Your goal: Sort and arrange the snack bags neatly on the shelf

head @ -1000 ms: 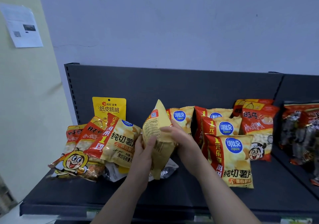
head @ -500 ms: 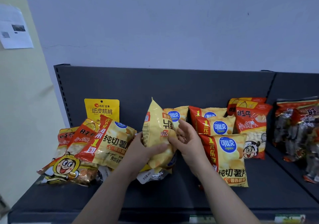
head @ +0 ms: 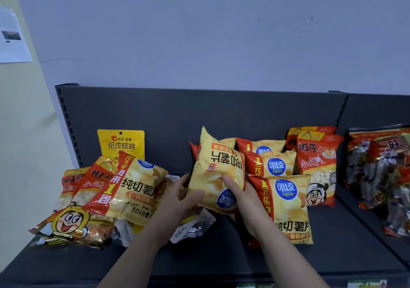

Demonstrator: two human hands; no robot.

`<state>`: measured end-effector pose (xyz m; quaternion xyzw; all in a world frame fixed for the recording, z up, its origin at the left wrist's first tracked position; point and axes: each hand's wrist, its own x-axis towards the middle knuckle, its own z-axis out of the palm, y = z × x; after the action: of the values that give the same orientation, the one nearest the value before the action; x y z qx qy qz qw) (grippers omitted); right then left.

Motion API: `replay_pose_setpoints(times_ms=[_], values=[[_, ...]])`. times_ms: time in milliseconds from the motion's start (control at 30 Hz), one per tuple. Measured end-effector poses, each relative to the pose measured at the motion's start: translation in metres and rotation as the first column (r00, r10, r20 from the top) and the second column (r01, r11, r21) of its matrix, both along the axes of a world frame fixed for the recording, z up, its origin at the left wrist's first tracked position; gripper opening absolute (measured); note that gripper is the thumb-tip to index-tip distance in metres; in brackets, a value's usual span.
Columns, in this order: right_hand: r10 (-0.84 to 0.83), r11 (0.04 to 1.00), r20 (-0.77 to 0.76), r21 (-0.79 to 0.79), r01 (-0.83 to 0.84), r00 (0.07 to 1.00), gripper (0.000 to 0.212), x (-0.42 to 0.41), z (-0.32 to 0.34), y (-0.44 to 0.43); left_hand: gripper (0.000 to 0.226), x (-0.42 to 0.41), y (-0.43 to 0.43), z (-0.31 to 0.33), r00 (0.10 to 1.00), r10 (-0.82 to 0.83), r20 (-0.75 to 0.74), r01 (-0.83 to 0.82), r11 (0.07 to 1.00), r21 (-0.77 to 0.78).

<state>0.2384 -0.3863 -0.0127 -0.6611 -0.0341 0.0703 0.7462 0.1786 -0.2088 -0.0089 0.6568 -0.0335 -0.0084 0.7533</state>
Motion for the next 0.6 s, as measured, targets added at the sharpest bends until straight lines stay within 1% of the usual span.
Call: replay_pose_setpoints(times_ms=[33,100,167,200,233,300,333,367,400,433,467,500,567,600], values=[[0.023,1.000,-0.027,0.003,-0.023,0.999,0.047,0.002,-0.002,0.002,0.078,-0.002,-0.001,-0.002,0.999,0.025,0.044,-0.027,0.999,0.038],[0.076,0.997,-0.066,-0.023,-0.078,0.995,0.047,0.002,-0.002,0.007,0.069,-0.003,-0.006,-0.003,0.978,0.140,0.155,-0.161,0.978,0.131],[0.119,0.988,-0.084,-0.085,-0.126,0.989,0.052,-0.001,-0.001,0.012,0.055,0.001,-0.005,0.000,0.935,0.279,0.220,-0.309,0.944,0.119],[0.121,0.982,-0.077,-0.138,-0.131,0.990,0.056,-0.002,0.002,0.014,0.052,0.003,-0.003,0.003,0.918,0.321,0.233,-0.353,0.929,0.110],[0.106,0.975,-0.045,-0.192,-0.113,0.993,0.058,-0.003,0.006,0.016,0.050,0.005,0.001,0.007,0.905,0.348,0.243,-0.383,0.917,0.112],[0.033,0.959,0.068,-0.284,-0.012,0.997,0.055,-0.006,0.017,0.017,0.045,0.008,0.010,0.016,0.879,0.390,0.273,-0.442,0.882,0.164],[-0.008,0.936,0.141,-0.348,0.058,0.990,0.063,-0.008,0.022,0.017,0.042,0.009,0.015,0.023,0.863,0.412,0.291,-0.476,0.858,0.195],[-0.026,0.902,0.220,-0.415,0.117,0.975,0.082,-0.010,0.026,0.017,0.039,0.009,0.020,0.030,0.852,0.423,0.308,-0.496,0.840,0.220],[-0.010,0.873,0.302,-0.463,0.156,0.953,0.097,-0.011,0.029,0.019,0.035,0.010,0.024,0.038,0.850,0.414,0.325,-0.497,0.835,0.237],[0.039,0.854,0.385,-0.493,0.169,0.922,0.104,-0.012,0.032,0.020,0.031,0.011,0.027,0.045,0.858,0.385,0.341,-0.481,0.836,0.264],[0.122,0.830,0.457,-0.534,0.162,0.881,0.106,-0.014,0.036,0.022,0.026,0.013,0.029,0.051,0.872,0.339,0.353,-0.451,0.837,0.310],[0.210,0.796,0.497,-0.587,0.147,0.842,0.104,-0.014,0.039,0.024,0.023,0.013,0.031,0.057,0.887,0.286,0.362,-0.417,0.833,0.363],[0.350,0.697,0.505,-0.703,0.140,0.789,0.104,-0.015,0.046,0.028,0.020,0.014,0.030,0.067,0.915,0.193,0.354,-0.341,0.838,0.426],[0.375,0.659,0.490,-0.738,0.145,0.787,0.106,-0.015,0.048,0.028,0.019,0.014,0.028,0.071,0.928,0.153,0.341,-0.301,0.845,0.442]])
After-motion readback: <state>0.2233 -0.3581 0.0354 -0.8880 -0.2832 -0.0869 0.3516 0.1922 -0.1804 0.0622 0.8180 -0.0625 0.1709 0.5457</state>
